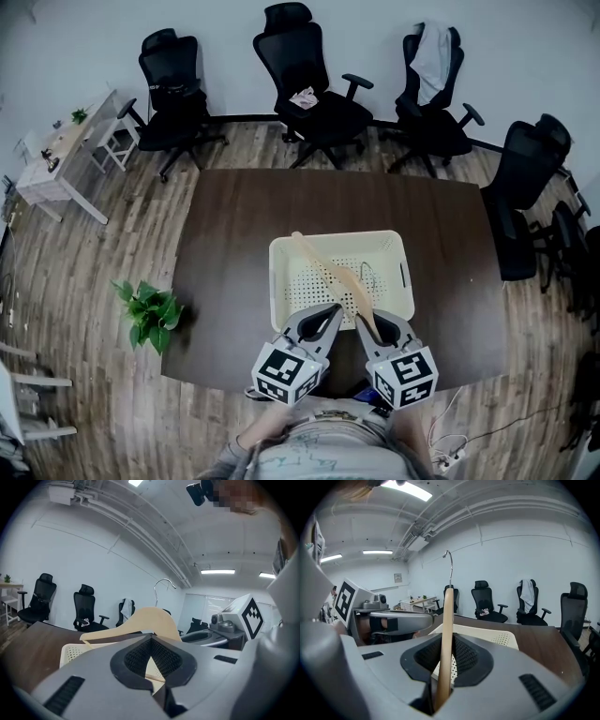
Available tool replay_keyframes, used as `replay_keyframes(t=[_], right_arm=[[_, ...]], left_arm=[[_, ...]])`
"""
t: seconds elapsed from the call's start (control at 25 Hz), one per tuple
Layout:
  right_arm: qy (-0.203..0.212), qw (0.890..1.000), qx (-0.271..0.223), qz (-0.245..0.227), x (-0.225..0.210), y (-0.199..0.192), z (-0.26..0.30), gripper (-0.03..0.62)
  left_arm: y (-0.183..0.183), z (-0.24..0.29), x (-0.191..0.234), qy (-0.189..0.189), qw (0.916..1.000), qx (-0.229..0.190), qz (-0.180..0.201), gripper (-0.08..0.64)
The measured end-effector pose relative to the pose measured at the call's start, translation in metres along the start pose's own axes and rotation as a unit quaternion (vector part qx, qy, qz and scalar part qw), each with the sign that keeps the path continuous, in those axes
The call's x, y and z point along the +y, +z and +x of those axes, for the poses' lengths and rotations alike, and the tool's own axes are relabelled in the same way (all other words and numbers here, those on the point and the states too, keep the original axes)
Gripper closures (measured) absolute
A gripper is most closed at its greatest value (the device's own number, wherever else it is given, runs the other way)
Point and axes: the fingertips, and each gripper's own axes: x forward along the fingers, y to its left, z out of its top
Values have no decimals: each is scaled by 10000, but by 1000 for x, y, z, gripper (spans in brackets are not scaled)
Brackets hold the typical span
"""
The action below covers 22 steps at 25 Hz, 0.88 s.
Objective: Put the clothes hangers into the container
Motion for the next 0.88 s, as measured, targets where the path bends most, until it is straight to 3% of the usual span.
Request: replay_keyframes(t=[0.44,0.88], right_arm=[[-33,9998,141,-103,15,-8,14,532],[461,9964,480,-526,3,-12,19,532]], left_arm=[[-9,-11,39,74,9999,95,-85,549],[-8,0,45,613,9976,-49,-332,549]])
